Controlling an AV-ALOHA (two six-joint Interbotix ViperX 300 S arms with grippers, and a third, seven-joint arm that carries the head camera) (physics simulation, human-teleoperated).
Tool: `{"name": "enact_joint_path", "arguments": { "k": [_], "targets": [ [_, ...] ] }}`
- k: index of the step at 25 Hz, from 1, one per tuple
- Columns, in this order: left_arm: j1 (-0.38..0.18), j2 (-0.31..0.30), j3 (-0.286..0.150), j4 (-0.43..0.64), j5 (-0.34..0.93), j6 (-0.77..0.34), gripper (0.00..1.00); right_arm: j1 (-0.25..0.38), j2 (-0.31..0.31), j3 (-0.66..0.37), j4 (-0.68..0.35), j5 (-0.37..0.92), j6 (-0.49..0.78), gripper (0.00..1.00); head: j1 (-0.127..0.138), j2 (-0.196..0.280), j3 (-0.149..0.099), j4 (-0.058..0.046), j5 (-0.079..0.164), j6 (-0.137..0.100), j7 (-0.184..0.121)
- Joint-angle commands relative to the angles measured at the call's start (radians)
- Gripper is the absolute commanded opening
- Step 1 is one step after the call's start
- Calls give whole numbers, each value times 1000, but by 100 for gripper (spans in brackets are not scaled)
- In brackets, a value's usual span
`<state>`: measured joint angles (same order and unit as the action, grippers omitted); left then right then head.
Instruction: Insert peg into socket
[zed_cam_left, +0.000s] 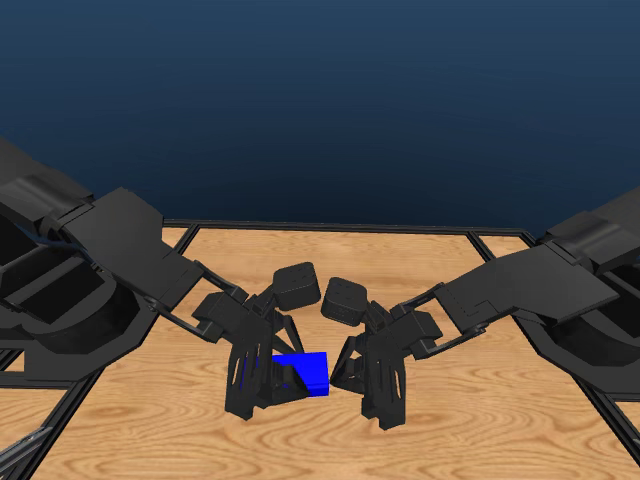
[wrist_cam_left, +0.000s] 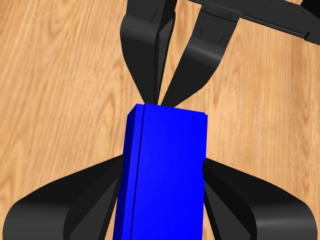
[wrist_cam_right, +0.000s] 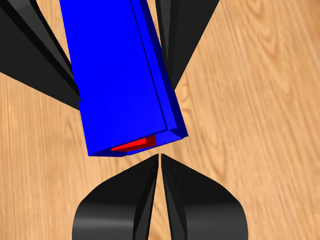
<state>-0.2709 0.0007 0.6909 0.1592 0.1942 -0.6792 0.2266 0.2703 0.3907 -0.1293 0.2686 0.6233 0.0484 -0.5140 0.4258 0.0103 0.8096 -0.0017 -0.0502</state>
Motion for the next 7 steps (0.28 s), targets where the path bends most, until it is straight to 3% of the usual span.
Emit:
{"name": "enact_joint_path", "arguments": {
  "k": [1, 4, 6, 7],
  "targets": [
    [1, -34, -14, 5, -30, -14, 0, -6, -57, 61, 15, -52, 36, 0, 3, -7, -12, 1, -12, 1, -2],
    [0, -33, -3, 6, -42, -22, 0, -20, -94, 141, 48, -152, 59, 0, 0, -7, -12, 1, -12, 1, -1],
    [3, -30, 7, -2, -70, -19, 0, -20, -116, 197, 102, -325, 35, 0, -4, -7, -14, 0, -12, 2, 2],
    [6, -30, 7, -14, -85, -4, 0, -19, -132, 224, 125, -402, 15, 56, -5, -7, -14, 0, -13, 3, 2]
  ]
}}
